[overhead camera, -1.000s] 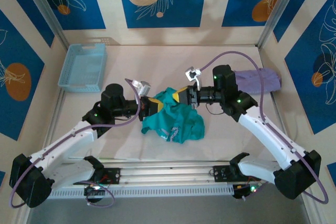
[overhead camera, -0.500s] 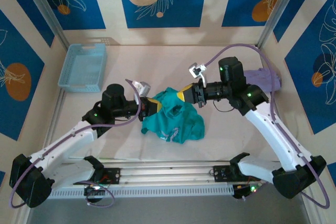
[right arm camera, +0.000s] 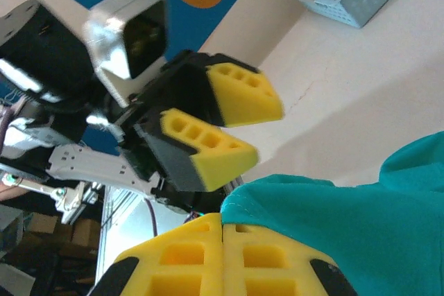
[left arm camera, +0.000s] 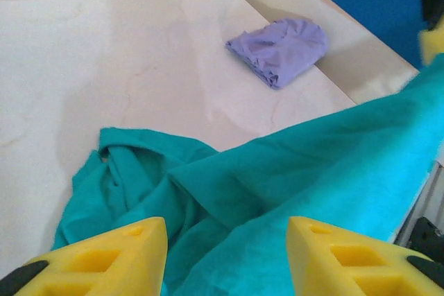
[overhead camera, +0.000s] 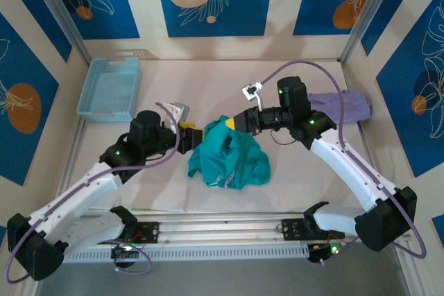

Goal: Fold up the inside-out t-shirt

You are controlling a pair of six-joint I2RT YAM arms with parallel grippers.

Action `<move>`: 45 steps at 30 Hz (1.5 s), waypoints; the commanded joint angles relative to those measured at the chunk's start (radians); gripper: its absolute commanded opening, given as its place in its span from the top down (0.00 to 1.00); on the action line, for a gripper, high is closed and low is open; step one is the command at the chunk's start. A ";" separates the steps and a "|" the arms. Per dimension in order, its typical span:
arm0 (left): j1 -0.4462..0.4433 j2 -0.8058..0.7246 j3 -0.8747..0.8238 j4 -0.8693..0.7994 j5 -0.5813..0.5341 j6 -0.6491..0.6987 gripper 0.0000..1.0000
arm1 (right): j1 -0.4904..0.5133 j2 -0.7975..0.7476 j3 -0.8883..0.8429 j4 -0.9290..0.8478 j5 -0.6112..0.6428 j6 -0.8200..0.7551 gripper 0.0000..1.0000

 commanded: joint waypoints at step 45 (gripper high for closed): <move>-0.012 0.092 -0.015 0.235 0.377 -0.053 1.00 | -0.033 -0.002 -0.035 -0.011 0.102 -0.011 0.74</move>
